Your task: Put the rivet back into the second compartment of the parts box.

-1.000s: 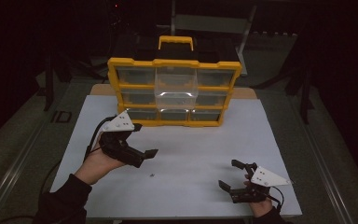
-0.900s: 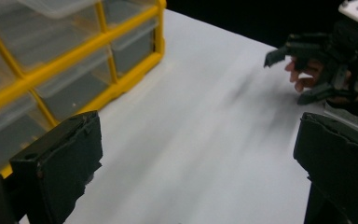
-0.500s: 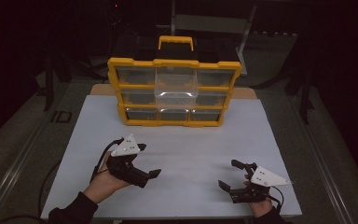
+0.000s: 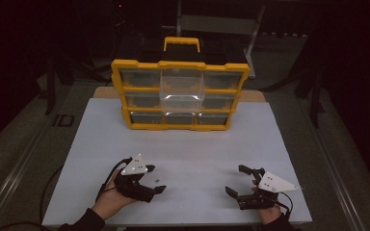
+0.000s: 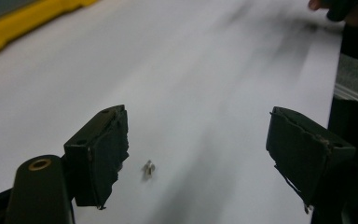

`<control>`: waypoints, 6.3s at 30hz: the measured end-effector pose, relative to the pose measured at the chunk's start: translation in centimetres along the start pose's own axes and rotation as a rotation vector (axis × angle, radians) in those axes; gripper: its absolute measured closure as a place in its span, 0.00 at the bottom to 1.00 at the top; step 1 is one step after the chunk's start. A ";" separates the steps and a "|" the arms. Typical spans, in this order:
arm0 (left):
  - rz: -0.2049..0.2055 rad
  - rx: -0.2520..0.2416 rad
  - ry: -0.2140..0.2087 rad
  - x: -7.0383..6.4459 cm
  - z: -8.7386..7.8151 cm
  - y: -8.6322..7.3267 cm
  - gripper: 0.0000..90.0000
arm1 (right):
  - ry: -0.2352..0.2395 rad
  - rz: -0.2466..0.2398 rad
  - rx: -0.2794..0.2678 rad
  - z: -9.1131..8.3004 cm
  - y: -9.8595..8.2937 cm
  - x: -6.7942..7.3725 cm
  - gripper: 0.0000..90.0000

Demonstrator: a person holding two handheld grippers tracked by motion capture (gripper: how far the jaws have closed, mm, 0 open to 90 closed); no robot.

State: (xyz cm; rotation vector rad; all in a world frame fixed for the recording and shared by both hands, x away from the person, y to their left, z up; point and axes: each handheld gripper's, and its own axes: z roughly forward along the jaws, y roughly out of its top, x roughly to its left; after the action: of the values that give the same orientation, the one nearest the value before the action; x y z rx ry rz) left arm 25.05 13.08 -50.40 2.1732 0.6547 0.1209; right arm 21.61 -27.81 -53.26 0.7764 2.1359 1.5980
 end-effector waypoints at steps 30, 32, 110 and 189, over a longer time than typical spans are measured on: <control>-0.049 0.106 0.024 3.1 4.1 -2.8 0.90 | 0.000 -0.004 0.002 0.0 0.0 0.0 0.12; -0.046 0.104 0.018 3.2 4.1 -2.8 0.90 | 0.000 -0.002 0.003 0.0 0.0 0.0 0.12; 0.224 -0.337 -0.033 6.6 -12.4 23.8 0.91 | 0.003 0.011 -0.003 0.0 -0.1 -0.2 0.12; 0.001 -0.280 0.026 5.7 -11.5 7.5 0.00 | -0.004 0.009 0.004 -0.1 0.0 -0.2 0.12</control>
State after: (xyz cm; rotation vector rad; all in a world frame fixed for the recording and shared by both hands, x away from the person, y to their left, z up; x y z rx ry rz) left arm 29.53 20.20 -38.12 1.9052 0.6120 0.2283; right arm 21.71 -27.97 -53.29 0.7911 2.1367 1.5960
